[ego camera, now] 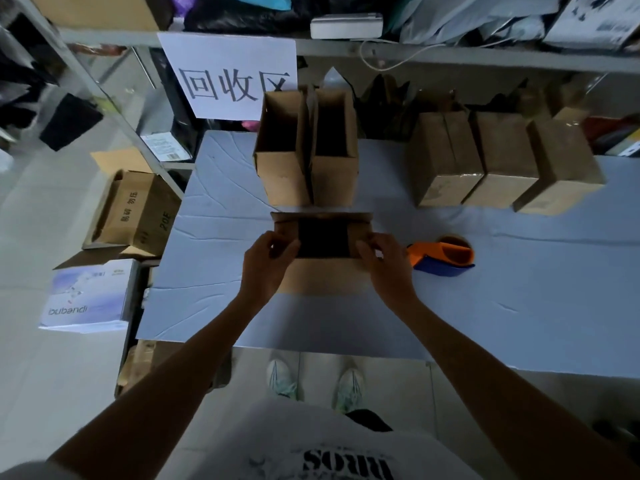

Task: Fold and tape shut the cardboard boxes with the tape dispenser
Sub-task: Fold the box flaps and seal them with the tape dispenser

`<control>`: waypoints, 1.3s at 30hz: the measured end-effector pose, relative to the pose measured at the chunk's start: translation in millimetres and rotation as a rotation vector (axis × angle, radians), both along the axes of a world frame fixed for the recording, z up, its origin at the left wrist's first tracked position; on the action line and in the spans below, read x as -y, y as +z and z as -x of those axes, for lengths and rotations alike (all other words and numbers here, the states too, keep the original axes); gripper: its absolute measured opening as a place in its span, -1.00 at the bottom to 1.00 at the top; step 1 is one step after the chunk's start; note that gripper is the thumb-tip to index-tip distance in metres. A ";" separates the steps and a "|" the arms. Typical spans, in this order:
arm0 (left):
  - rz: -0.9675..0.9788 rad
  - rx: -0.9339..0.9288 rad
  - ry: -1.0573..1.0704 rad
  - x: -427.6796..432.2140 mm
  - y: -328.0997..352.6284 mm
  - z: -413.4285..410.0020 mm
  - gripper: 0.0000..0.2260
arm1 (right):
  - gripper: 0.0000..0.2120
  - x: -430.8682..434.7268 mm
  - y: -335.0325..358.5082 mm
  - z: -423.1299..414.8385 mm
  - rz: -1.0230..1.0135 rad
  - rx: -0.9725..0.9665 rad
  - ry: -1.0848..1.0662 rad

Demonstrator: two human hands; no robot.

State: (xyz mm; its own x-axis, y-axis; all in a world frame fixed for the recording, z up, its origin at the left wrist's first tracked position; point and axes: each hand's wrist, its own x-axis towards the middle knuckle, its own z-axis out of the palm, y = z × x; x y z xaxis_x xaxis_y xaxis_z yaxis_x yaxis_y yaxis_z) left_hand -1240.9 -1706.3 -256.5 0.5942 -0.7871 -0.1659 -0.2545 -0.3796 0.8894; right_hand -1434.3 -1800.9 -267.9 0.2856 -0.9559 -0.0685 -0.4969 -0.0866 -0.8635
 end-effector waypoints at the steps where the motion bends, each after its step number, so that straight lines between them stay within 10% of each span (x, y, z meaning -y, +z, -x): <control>1: 0.012 -0.054 -0.019 -3.3 -0.8 0.1 -0.88 | -0.93 -0.8 -2.5 0.6 -0.021 0.023 0.006; 11: 0.126 0.031 -0.127 -10.7 -8.2 -23.6 -0.79 | -0.54 -3.7 -15.7 12.5 -0.028 0.054 0.101; 18: 0.214 0.069 -0.131 -6.0 -11.7 -19.2 -0.37 | -0.08 5.3 -9.3 9.0 0.169 -0.122 0.186; 24: 0.120 0.163 -0.114 -0.8 -20.2 -24.7 -0.74 | -0.54 9.5 -11.1 8.2 0.132 -0.182 0.141; 39: -0.054 0.148 0.076 25.9 -18.8 -32.0 -0.64 | -0.48 10.5 -13.2 6.4 0.048 -0.111 0.049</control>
